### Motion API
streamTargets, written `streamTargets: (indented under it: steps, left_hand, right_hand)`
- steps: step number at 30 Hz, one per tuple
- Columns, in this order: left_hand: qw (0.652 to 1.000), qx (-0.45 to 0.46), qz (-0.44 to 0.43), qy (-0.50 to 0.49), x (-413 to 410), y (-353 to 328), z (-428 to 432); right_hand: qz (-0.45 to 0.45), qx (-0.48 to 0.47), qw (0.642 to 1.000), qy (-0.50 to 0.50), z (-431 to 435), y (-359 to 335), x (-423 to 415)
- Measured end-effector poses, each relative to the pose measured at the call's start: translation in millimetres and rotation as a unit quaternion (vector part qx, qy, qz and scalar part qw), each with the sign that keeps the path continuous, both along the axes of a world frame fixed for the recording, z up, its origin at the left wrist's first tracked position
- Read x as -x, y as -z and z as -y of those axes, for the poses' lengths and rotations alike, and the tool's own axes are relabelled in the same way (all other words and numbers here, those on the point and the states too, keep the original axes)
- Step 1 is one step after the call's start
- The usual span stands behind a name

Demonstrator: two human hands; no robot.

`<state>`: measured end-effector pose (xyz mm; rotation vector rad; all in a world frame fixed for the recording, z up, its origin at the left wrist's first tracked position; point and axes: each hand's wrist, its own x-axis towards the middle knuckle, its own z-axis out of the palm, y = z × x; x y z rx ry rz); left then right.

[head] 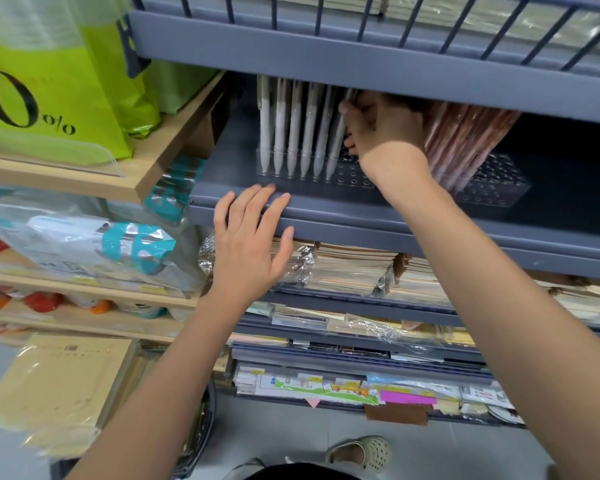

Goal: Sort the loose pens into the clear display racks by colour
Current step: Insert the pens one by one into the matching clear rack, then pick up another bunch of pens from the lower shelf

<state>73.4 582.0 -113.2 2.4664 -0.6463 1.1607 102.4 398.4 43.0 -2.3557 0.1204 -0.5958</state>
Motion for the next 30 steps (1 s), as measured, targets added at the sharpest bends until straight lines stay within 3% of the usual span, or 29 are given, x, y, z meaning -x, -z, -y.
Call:
streamTargets:
  steps: [10, 16, 18, 21, 26, 30]
  left_hand:
    - [1.000, -0.001, -0.025, 0.016, 5, -6, -3]
    - [0.986, 0.075, -0.136, 0.054, 21, -29, -4]
    - [0.964, 0.157, -0.194, 0.089, 30, -42, -4]
    - [0.901, 0.298, -0.275, 0.151, 52, -61, -4]
    - [0.822, 0.407, -0.341, 0.207, 103, -62, -1]
    - [0.743, 0.473, -0.443, 0.168, 145, -3, 6]
  right_hand:
    - [0.027, -0.062, 0.998, -0.017, 3, 16, 18]
    - [0.047, -0.088, 0.995, -0.006, 11, 14, 57]
    - [0.052, -0.092, 0.994, 0.002, 15, 12, 73]
    - [0.067, -0.121, 0.990, 0.005, 25, 13, 104]
    - [0.041, -0.168, 0.985, -0.005, 65, 37, 174]
    - [-0.062, -0.242, 0.967, 0.052, 115, 108, 244]
